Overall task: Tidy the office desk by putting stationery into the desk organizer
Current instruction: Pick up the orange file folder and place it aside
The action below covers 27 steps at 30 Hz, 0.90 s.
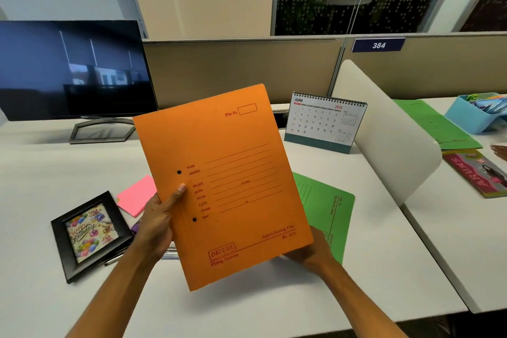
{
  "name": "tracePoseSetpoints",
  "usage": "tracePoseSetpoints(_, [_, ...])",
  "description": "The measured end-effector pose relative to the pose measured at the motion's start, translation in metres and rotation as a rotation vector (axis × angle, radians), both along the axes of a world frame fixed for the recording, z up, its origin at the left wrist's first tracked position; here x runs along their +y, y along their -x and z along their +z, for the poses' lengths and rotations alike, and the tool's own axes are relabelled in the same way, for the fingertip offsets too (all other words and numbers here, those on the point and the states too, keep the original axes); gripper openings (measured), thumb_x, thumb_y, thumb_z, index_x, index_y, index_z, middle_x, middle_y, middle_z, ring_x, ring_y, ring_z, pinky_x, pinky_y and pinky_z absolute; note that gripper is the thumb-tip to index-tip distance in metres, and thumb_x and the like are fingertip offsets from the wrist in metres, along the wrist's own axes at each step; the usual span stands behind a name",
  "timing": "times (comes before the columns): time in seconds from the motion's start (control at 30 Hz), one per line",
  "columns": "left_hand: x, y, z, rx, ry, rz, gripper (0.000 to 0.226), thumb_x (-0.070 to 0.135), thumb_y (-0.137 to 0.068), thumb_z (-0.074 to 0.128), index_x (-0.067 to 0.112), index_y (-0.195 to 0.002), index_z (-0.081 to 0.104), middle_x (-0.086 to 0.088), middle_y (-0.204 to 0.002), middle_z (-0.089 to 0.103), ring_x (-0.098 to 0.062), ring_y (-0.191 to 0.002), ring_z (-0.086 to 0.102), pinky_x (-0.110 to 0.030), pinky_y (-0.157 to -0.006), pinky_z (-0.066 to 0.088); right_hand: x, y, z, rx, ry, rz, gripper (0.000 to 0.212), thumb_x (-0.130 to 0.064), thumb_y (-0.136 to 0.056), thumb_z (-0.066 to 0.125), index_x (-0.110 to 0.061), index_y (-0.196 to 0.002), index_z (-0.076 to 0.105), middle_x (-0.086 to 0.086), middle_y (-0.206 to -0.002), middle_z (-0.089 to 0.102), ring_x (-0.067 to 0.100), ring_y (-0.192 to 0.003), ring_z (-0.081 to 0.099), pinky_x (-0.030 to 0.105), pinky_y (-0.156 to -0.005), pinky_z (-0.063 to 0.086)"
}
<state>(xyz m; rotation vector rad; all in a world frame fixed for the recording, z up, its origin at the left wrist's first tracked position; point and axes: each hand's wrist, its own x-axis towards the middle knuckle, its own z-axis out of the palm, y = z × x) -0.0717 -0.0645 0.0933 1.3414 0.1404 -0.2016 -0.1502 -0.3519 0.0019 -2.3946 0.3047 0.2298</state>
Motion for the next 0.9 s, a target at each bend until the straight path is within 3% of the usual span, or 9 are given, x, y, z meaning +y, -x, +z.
tracePoseSetpoints(0.07, [-0.002,0.001,-0.002,0.014,0.001,-0.006,0.051,0.036,-0.088,0.056,0.022,-0.137,0.05,-0.002,-0.115,0.071,-0.026,-0.097,0.071,-0.042,-0.064,0.06,-0.009,-0.007,0.0,-0.043,0.097,0.006,0.024,-0.046,-0.08,0.074,-0.031,-0.08,0.055,-0.017,-0.082,0.06,0.004,-0.077,0.059,0.017,-0.069,0.046])
tracePoseSetpoints(0.13, [-0.003,0.001,-0.004,0.034,0.002,-0.011,0.054,0.037,-0.086,0.057,0.023,-0.138,0.05,-0.003,-0.117,0.071,-0.027,-0.098,0.071,-0.043,-0.066,0.059,-0.026,-0.018,-0.005,-0.107,0.292,0.043,0.02,-0.046,-0.087,0.064,-0.028,-0.094,0.06,-0.011,-0.101,0.062,0.004,-0.08,0.057,0.018,-0.069,0.046])
tracePoseSetpoints(0.2, [-0.005,0.0,-0.006,0.046,-0.002,-0.013,0.054,0.037,-0.085,0.057,0.023,-0.138,0.05,-0.004,-0.117,0.07,-0.028,-0.1,0.07,-0.045,-0.069,0.058,-0.047,-0.032,-0.018,-0.095,0.394,0.007,0.04,-0.05,-0.089,0.058,-0.025,-0.119,0.06,-0.002,-0.132,0.055,0.013,-0.103,0.059,0.03,-0.084,0.051])
tracePoseSetpoints(0.3, [-0.007,-0.002,-0.009,0.061,-0.01,-0.004,0.053,0.037,-0.085,0.058,0.024,-0.135,0.052,-0.004,-0.116,0.071,-0.029,-0.1,0.07,-0.048,-0.071,0.056,-0.074,-0.05,-0.028,0.033,0.371,-0.096,0.082,-0.069,-0.08,0.056,-0.023,-0.146,0.038,0.004,-0.157,0.028,0.026,-0.138,0.037,0.047,-0.11,0.036])
tracePoseSetpoints(0.43, [-0.009,-0.005,-0.012,0.069,-0.009,0.0,0.05,0.038,-0.083,0.059,0.026,-0.131,0.054,-0.003,-0.114,0.071,-0.03,-0.1,0.07,-0.047,-0.07,0.057,-0.099,-0.065,-0.03,0.155,0.417,-0.072,0.119,-0.085,-0.067,0.052,-0.018,-0.155,0.008,0.005,-0.162,0.005,0.026,-0.149,0.01,0.053,-0.116,0.018])
tracePoseSetpoints(0.53, [-0.011,-0.008,-0.013,0.071,-0.017,0.006,0.052,0.038,-0.082,0.059,0.026,-0.133,0.053,-0.003,-0.114,0.071,-0.031,-0.101,0.069,-0.05,-0.073,0.056,-0.107,-0.074,-0.029,0.157,0.402,-0.083,0.13,-0.09,-0.057,0.049,-0.016,-0.155,0.006,0.004,-0.162,0.006,0.026,-0.148,0.01,0.056,-0.116,0.019])
tracePoseSetpoints(0.77, [-0.016,-0.014,-0.006,0.05,-0.043,-0.024,0.047,0.039,-0.082,0.058,0.028,-0.127,0.055,-0.002,-0.111,0.073,-0.027,-0.095,0.072,-0.046,-0.069,0.057,-0.124,-0.094,-0.024,0.176,0.427,-0.111,0.129,-0.092,-0.053,0.047,-0.02,-0.154,0.011,0.003,-0.162,0.008,0.028,-0.147,0.013,0.057,-0.113,0.02])
tracePoseSetpoints(0.9, [-0.017,-0.017,-0.004,0.041,-0.04,-0.037,0.048,0.038,-0.083,0.057,0.027,-0.13,0.054,-0.003,-0.114,0.072,-0.027,-0.097,0.071,-0.046,-0.07,0.058,-0.128,-0.099,-0.024,0.146,0.451,-0.11,0.111,-0.084,-0.061,0.059,-0.019,-0.146,0.029,0.008,-0.149,0.031,0.027,-0.137,0.031,0.052,-0.108,0.03])
